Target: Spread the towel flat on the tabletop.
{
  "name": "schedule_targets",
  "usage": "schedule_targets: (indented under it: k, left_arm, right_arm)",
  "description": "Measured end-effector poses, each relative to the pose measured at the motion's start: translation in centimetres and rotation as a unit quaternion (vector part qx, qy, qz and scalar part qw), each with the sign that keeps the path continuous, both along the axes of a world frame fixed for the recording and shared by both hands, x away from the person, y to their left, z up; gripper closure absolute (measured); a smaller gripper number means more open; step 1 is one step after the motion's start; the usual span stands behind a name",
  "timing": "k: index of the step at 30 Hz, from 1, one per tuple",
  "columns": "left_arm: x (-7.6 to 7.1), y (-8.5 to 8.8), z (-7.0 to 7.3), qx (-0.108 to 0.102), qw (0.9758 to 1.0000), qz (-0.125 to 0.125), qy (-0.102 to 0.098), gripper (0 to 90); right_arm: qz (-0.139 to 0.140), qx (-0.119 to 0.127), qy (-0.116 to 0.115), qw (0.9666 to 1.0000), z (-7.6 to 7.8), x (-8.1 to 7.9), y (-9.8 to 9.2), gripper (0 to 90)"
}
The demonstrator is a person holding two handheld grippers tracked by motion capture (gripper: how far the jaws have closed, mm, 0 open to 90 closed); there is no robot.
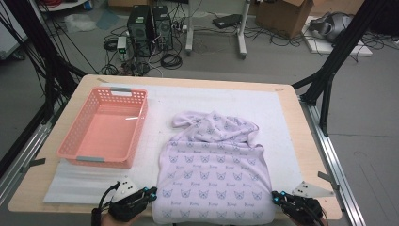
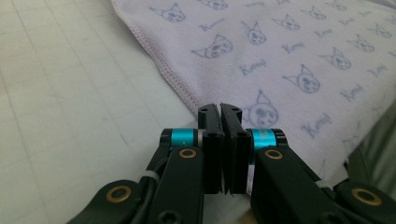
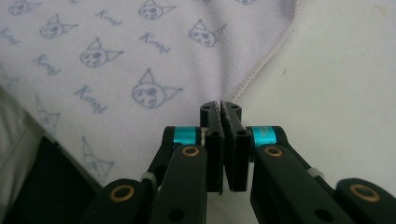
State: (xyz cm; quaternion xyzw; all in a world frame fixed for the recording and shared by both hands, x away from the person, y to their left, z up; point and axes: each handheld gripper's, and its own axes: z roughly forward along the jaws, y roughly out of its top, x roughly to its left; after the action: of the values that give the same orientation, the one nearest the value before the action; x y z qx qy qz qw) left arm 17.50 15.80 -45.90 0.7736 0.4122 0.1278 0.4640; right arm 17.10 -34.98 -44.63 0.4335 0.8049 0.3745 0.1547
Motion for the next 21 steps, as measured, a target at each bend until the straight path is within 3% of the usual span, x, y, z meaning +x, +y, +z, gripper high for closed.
schedule_targets:
  k: [4,5,7,8,9,11,13,14,15,17,18,21]
  left_arm:
    - [-0.7,0.2,0.6,0.000,1.0000,-0.010,-0.001,84.5]
    - [-0.6,0.2,0.7,-0.005,0.9999,-0.005,-0.010,80.3]
    - [0.3,0.2,0.9,-0.024,0.9993,0.018,-0.021,55.3]
    - [0.8,0.1,1.0,-0.031,0.9990,0.025,-0.019,49.1]
    - [1.4,-0.1,0.9,-0.030,0.9990,0.027,-0.021,48.3]
    - [2.5,-0.6,0.5,-0.014,0.9993,0.032,-0.008,47.4]
    - [3.0,-1.1,0.1,-0.004,0.9995,0.032,0.004,48.5]
    - [2.9,-1.3,0.0,0.002,0.9995,0.032,-0.007,49.5]
    - [2.7,-1.5,0.0,0.008,0.9996,0.024,-0.011,54.8]
    - [2.3,-1.7,0.0,0.037,0.9988,0.004,-0.032,74.1]
    - [2.4,-1.5,0.1,0.033,0.9992,-0.003,-0.022,83.9]
    - [2.1,-1.1,0.2,0.030,0.9995,-0.003,-0.010,87.2]
  right_arm:
    - [0.011,0.002,0.002,0.9999,0.1,-1.0,-0.1,86.4]
    - [0.010,0.002,0.001,0.9999,0.1,-1.0,0.0,80.2]
    - [-0.008,0.011,-0.006,0.9999,0.2,-0.5,0.1,64.1]
    - [-0.018,0.024,-0.009,0.9995,0.3,-0.1,0.1,61.1]
    - [-0.028,0.030,-0.013,0.9991,0.3,0.4,0.3,59.5]
    - [-0.036,0.013,-0.023,0.9990,0.3,1.3,0.8,57.3]
    - [-0.051,-0.011,-0.018,0.9985,-0.1,2.0,1.2,59.3]
    - [-0.055,-0.009,-0.021,0.9982,-0.3,2.3,1.3,62.1]
    - [-0.059,-0.005,-0.020,0.9980,-0.3,2.3,1.2,65.7]
    - [-0.048,-0.001,-0.015,0.9988,-0.3,2.2,0.9,83.6]
    - [-0.041,0.005,-0.010,0.9991,-0.3,2.1,0.8,86.4]
    - [-0.036,0.011,-0.004,0.9993,-0.2,1.8,0.5,88.0]
